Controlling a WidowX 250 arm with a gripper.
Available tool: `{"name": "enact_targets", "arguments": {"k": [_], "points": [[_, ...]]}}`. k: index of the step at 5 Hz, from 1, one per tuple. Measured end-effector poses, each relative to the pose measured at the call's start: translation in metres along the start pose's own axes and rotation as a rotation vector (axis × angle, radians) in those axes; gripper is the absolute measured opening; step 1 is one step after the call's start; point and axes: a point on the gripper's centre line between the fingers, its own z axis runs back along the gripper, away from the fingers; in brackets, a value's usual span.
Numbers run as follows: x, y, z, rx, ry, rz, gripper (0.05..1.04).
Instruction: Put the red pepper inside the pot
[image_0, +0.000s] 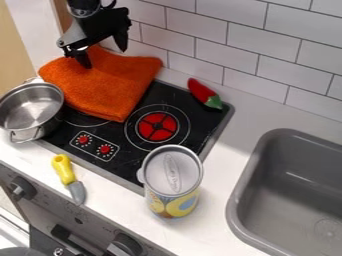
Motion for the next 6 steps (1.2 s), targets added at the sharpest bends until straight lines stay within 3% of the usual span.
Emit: {"name": "enact_targets", "arguments": {"k": [2,3,5,6], "points": [[-0.024,0.0,-0.008,0.032,0.049,0.024,1.0],[-0.028,-0.008,-0.002,0.011,0.042,0.011,1.0],[-0.072,-0.036,0.011,0.004,0.069,-0.01,1.0],[-0.09,-0.059,0.016,-0.03,0.031,-0.008,1.0]]}}
